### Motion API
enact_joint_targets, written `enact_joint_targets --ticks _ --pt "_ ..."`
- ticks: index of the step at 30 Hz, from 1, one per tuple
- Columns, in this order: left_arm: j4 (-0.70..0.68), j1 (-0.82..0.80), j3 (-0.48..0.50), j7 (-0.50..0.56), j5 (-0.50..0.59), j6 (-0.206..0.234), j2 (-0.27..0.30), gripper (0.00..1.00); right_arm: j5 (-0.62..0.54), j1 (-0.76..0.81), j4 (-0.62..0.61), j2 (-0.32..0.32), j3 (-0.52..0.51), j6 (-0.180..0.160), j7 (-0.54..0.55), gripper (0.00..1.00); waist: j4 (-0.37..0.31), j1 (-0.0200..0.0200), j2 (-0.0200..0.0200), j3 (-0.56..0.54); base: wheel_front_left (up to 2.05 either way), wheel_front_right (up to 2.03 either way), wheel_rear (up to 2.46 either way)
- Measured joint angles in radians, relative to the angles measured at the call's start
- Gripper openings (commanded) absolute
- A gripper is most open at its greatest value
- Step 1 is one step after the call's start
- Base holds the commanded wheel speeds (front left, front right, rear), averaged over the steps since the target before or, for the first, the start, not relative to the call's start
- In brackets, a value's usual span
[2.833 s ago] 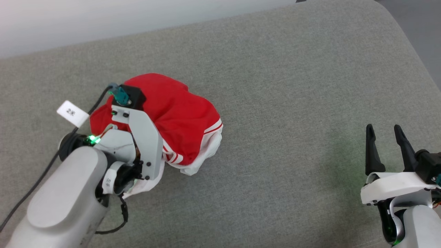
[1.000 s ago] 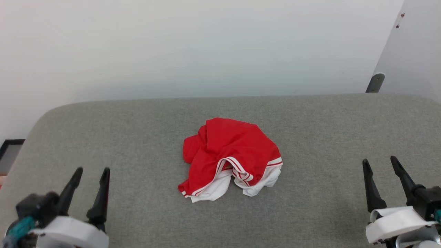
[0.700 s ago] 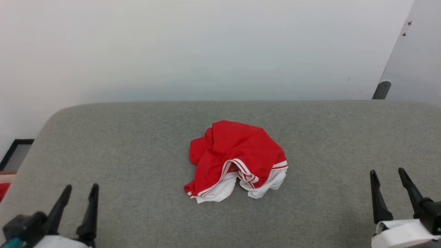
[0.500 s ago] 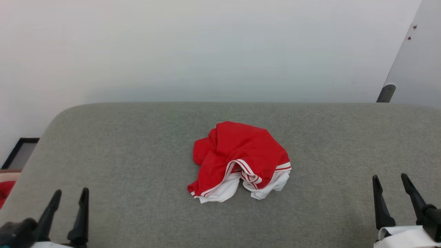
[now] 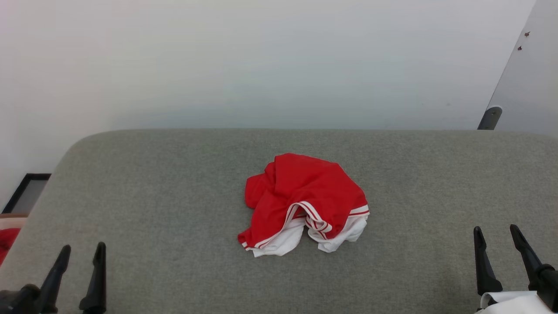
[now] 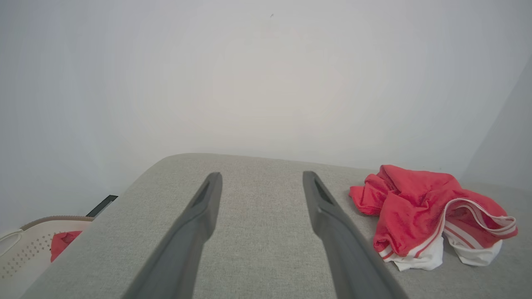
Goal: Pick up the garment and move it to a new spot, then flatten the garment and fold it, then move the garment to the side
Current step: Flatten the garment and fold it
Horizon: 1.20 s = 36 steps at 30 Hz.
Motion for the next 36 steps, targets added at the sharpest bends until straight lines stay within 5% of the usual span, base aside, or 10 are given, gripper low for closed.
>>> enact_joint_targets --ticks 20,36 --pt "0.015 -0.007 -0.003 0.03 0.001 -0.041 -0.019 1.0 -0.001 -0.003 0.001 0.005 0.014 0.0 0.0 1.0 -0.003 0.0 0.0001 0.013 0.0 0.0 0.0" --pt "-0.115 -0.263 -0.146 0.517 -0.16 -0.072 0.06 1.0 0.003 -0.082 0.012 -0.011 0.065 0.0 0.0 1.0 -0.059 0.0 0.0 0.068 0.0 0.0 0.0"
